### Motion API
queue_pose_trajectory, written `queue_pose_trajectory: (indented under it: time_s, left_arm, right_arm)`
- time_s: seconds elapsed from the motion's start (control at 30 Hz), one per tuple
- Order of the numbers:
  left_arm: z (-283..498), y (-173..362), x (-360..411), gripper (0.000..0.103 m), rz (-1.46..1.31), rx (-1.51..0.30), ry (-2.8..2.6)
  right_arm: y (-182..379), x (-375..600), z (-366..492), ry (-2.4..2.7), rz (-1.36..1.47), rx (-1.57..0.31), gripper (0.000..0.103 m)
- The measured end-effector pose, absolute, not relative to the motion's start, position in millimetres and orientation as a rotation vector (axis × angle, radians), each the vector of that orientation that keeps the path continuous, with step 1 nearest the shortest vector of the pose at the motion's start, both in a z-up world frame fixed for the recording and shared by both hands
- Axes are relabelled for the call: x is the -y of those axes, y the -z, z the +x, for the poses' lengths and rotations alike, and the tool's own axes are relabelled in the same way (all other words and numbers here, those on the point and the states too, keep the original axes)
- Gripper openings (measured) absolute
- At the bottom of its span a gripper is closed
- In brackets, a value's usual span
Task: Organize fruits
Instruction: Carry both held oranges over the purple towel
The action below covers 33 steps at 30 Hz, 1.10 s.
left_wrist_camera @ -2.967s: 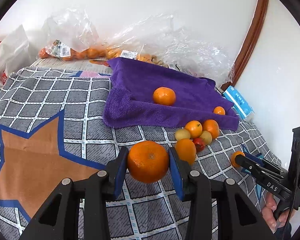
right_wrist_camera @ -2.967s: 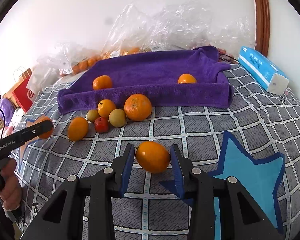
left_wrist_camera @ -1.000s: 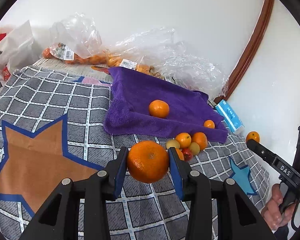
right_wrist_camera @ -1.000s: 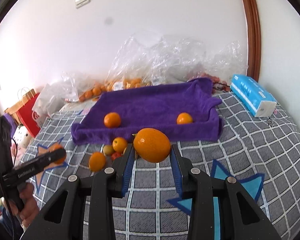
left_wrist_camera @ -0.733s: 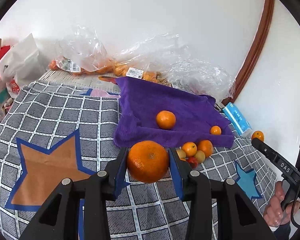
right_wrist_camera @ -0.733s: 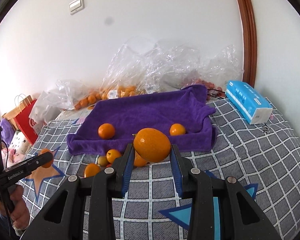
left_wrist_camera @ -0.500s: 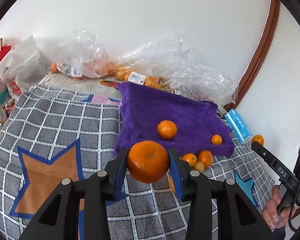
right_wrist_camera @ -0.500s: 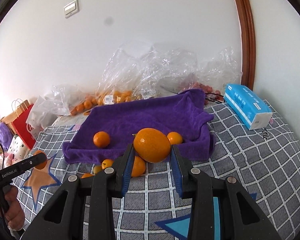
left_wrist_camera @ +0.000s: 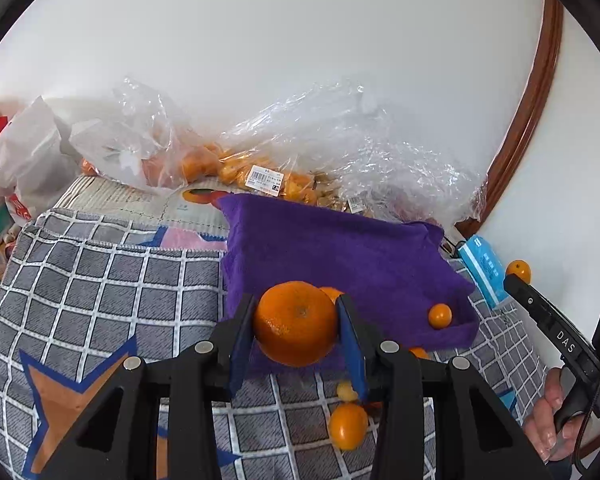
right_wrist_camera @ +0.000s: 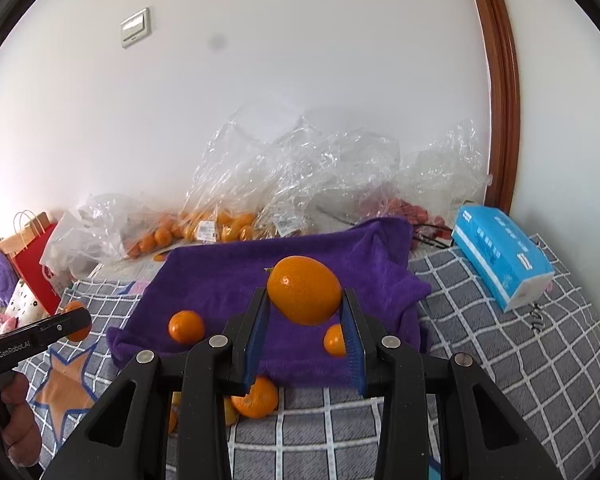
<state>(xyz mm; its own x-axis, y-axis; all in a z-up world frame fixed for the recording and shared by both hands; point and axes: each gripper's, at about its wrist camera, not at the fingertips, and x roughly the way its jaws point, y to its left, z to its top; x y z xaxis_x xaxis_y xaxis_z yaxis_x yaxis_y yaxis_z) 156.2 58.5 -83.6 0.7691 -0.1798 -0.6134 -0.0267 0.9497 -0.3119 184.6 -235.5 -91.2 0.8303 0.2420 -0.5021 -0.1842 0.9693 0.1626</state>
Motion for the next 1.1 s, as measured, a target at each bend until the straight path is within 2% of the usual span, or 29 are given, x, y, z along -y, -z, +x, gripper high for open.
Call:
queue_pose_trajectory:
  time_s: [0.47,0.8,1.1]
  left_arm:
    - [207,91,-58,0.038,-0.348,-0.69,0.034]
    - [224,129,-67,0.038,-0.407,-0.718,0.041]
    - [226,137,-61,0.038,-0.4,-0.694,0.074]
  right_arm:
    - [100,229,235,-0.244,0.117,-0.552,0.036]
    - [151,225,271,-0.193,0.092,-0.653,0.036]
    - [173,233,284,-0.146,0.109,-0.708,0.036]
